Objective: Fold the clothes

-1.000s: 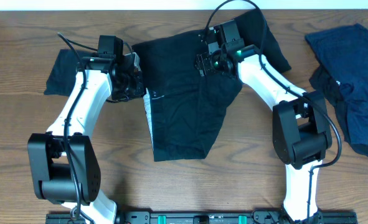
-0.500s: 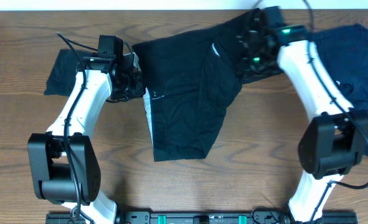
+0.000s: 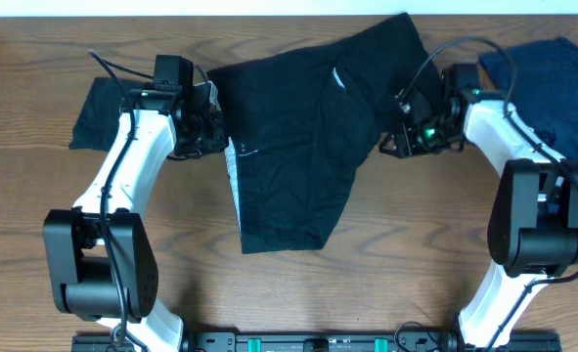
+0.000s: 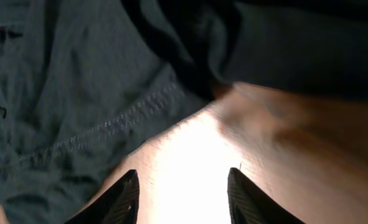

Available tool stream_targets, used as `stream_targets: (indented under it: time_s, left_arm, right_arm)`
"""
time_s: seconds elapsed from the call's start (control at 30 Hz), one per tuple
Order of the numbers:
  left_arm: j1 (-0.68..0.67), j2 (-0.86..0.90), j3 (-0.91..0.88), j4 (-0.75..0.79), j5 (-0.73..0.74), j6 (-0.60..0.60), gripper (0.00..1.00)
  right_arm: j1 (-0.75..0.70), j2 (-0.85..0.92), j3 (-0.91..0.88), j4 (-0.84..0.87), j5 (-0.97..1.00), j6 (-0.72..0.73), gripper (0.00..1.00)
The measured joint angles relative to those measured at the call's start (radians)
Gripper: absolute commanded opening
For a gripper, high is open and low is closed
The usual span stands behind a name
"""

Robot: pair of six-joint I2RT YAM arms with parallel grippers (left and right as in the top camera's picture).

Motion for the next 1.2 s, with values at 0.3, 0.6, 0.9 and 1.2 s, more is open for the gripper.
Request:
stream_targets:
  time_s: [0.3, 0.6, 0.9, 1.2]
  left_arm:
    - [0.0, 0.0, 0.0, -0.001, 0.0, 0.0, 0.16]
    - [0.0, 0.0, 0.0, 0.0, 0.0, 0.0, 0.16]
    - [0.0, 0.0, 0.0, 0.0, 0.0, 0.0, 0.16]
    - [0.0, 0.0, 0.0, 0.0, 0.0, 0.0, 0.15]
  right_arm:
    - [0.0, 0.0, -0.142, 0.299, -0.068, -0.014, 0.46]
    - [0.001, 0.0, -0.149, 0.41, -0.077, -0.014, 0.47]
    - [0.004, 0.0, -0.149, 0.443, -0.091, 0.006, 0.47]
    - [0.043, 0.0, -0.149, 0.476, -0.102, 0.013, 0.45]
